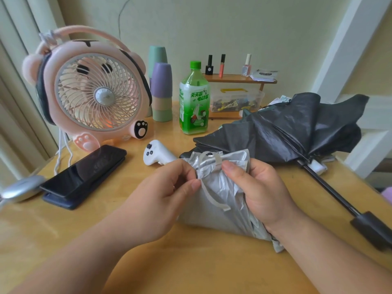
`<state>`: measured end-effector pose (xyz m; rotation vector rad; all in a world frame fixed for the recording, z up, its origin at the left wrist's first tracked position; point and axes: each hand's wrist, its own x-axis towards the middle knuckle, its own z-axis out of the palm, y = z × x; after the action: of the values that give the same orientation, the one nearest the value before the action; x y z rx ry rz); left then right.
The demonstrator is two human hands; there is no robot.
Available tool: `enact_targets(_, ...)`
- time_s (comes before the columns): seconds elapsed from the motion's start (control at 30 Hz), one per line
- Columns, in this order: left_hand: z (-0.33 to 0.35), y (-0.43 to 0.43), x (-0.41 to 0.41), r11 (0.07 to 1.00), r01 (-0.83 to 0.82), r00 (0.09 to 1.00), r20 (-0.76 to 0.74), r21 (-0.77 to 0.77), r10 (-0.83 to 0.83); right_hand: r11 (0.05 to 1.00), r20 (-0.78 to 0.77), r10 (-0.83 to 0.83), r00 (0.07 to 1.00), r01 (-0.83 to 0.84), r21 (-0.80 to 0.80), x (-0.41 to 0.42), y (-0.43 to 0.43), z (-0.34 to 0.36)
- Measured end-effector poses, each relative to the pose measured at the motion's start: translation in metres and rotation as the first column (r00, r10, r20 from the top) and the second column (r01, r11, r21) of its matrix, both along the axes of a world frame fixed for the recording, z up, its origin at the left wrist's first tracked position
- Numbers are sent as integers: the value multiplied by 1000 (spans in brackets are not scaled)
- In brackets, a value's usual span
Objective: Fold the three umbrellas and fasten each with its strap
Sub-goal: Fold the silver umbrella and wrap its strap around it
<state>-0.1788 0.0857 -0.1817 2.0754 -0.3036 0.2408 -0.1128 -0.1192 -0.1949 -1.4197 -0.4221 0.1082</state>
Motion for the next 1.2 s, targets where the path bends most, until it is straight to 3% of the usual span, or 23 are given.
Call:
enact_targets(0.1,3,1,0,1000,-6,999,-52,-15,6,999,28,-14,1000,15,-34,-1,0,2)
enact_targets(0.27,9,-6,3,925,-56,998,-47,-377,41,999,25,-36,999,37,-39,-1,2,1)
enact_targets(0.37,8,-2,6,911,-72,997,-28,-406,67,999,36,-40,999,41,-29,-2,2,-2)
enact_targets(0.53,-3,2,6,993,-92,994,46,-73,95,999,128,8,992,-4,-33,-2,2,-1)
enact_targets(0.67,-2,2,7,978,-169,969,-204,-118,143,988,233,140,962,-119,-103,-7,-10,9)
enact_targets(0.77,5,2,0,995,-76,944,-317,58,91,923,287,338,896,-255,-288,-8,-23,26)
enact_targets(0.9,16,-7,-10,939,-15,973,-212,345,94,818,245,463,852,-304,-489,-8,-32,39)
enact_targets(0.97,17,-9,-10,922,-44,988,-118,384,97,772,191,501,844,-336,-539,-8,-34,41)
enact_targets(1.03,13,-8,-7,963,-33,997,-64,268,52,767,189,507,841,-340,-544,-8,-35,41)
enact_targets(1.1,9,-9,-4,994,108,992,-59,1,-108,799,222,489,844,-330,-503,-9,-33,42)
enact_targets(1.2,-2,-12,2,918,279,956,-13,-282,-294,877,328,387,862,-234,-420,-10,-32,41)
